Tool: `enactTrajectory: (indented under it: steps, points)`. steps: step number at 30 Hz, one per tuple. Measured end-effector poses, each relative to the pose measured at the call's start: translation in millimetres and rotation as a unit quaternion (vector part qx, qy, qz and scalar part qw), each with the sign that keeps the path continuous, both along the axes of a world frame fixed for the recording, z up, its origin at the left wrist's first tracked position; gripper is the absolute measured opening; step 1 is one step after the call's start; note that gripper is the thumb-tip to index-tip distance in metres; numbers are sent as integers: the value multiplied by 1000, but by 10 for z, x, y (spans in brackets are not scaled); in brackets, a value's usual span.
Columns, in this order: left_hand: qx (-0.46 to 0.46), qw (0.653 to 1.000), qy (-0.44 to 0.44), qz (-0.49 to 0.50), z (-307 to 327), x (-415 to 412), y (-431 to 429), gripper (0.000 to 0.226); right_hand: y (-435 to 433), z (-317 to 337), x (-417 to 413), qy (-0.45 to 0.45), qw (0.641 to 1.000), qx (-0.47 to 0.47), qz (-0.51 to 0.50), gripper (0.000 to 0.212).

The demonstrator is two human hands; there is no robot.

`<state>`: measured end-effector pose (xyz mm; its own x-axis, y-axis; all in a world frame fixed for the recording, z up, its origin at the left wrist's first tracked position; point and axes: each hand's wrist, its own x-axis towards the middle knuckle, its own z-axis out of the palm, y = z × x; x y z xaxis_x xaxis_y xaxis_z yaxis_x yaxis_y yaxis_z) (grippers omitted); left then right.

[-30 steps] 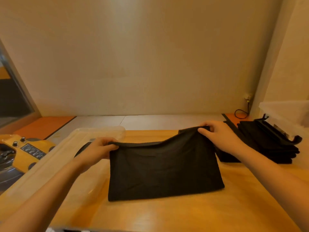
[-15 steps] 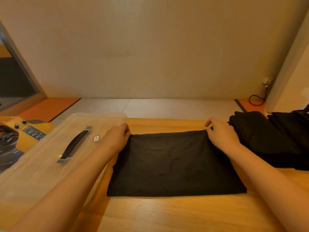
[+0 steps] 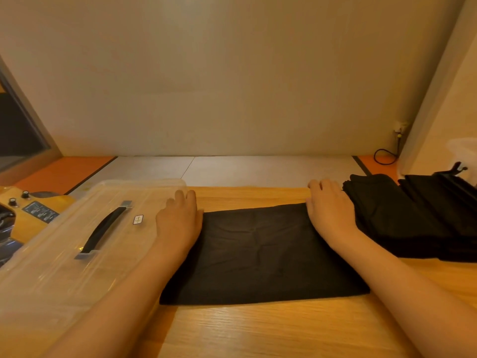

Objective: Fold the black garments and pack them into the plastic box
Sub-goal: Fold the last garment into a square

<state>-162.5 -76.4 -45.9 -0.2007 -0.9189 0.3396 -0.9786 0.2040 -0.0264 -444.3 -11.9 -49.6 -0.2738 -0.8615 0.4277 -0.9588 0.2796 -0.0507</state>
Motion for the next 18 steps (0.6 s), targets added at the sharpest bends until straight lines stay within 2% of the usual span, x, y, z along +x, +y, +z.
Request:
enactTrajectory:
  steps: [1,3,6,9,14,18]
  points:
    - [-11,1000,12,-24,20,-74,79,41,33,34,100,-4,999,-24,29,28]
    - [46,993,46,-95,16,-263,265,54,103,65,398,-51,992,2,114,38]
    - [153,975,26,-158,-127,-463,418,62,112,-90,785,-68,964,152,205,51]
    - [188,971,24,-143,-281,-419,404,59,50,-215,791,-79,949,237,191,52]
    - [197,971,22,-136,-290,-366,362,62,46,-202,693,-75,948,257,169,53]
    - [203,972,35,-112,-265,-5,255,61,95,-151,361,-76,953,266,126,55]
